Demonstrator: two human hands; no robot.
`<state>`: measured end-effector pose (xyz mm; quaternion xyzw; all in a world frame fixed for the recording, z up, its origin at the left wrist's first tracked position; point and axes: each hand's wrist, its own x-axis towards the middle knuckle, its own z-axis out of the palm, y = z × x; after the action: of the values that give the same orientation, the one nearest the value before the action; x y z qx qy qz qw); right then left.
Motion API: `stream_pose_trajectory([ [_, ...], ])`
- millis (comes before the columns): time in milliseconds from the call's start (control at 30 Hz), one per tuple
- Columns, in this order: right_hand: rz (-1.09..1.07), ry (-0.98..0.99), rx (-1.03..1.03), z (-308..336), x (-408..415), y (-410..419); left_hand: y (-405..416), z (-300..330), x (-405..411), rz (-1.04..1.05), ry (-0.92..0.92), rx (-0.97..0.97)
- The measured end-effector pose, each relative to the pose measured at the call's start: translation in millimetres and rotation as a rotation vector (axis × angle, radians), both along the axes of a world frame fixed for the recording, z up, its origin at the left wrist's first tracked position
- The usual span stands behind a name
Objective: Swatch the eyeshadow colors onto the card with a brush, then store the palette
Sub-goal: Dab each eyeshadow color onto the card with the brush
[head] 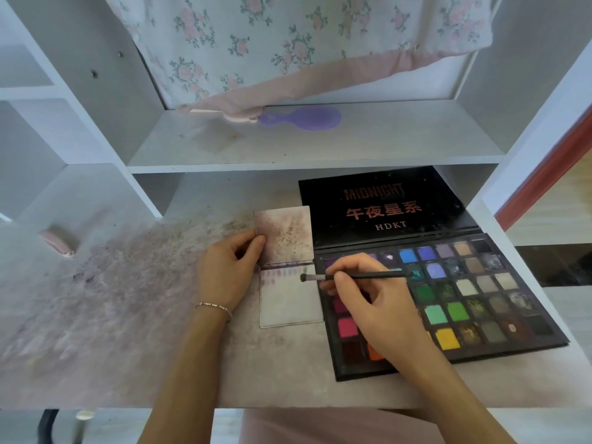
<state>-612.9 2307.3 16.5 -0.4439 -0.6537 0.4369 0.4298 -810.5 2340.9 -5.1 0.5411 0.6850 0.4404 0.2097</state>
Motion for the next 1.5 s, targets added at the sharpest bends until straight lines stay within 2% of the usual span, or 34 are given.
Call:
stream_pose_trajectory([
  [833,0.011,-0.152,0.005,-6.4,-28.2,16.4,-2.0,1.8,1.3,-0.003,0.028,-0.010],
  [1500,0.003,-0.153,0.006,-7.8,-28.3,17.1,-1.5,1.3,2.0,0.010,-0.004,0.001],
])
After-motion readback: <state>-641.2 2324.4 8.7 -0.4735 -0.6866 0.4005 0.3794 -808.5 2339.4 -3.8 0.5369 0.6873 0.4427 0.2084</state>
